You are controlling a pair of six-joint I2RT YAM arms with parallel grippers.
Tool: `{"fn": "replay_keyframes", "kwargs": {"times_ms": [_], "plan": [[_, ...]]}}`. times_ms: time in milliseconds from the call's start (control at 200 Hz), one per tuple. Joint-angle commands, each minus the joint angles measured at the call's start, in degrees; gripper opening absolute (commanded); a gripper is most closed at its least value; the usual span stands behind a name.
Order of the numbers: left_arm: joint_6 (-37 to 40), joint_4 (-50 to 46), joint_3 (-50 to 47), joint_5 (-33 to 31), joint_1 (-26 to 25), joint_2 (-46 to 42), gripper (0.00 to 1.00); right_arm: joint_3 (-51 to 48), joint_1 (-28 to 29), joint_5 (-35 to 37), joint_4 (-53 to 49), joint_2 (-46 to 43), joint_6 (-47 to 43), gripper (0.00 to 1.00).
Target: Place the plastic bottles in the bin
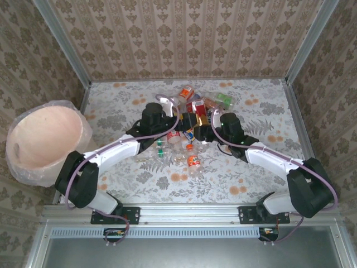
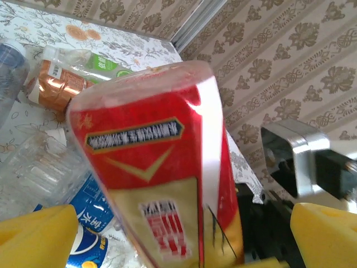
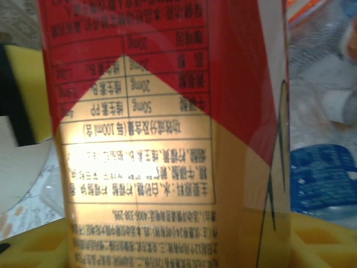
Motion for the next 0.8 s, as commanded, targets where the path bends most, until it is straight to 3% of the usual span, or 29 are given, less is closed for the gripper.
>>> {"fn": "replay_keyframes", "kwargs": {"times_ms": [0,85,275,440,510,795], "plan": [[-4.0,1.1,1.2,-5.9,-0.6,1.0,1.0,0.2,0.9,-4.0,7.1,0.3,-1.1,0.58],[-5.7,3.2,0.0,-9.2,-0.5,1.7,1.0,0.9,1.7,-5.0,8.0,0.7,-2.0,0.58],[-4.1,2.1,3.1,-8.1,-0.6,3.9,1.0,2.2,2.6,-5.9,8.8,2.5,-3.1,0.59],[-4.1,1.7,3.2,-7.9,-0.6,3.9,0.73,2.7,2.7,-7.2,9.1,2.8,-2.9,0.61],[-3.7,0.8,3.3,-8.3,-0.5,3.5,0.67,2.9,2.7,-8.0,9.1,2.8,-3.1,0.62],[-0.7,-1.9,2.5,-11.7,0.1,0.5,0.6,3.9,2.8,-10.8,8.5,2.6,-3.7,0.83]]}}
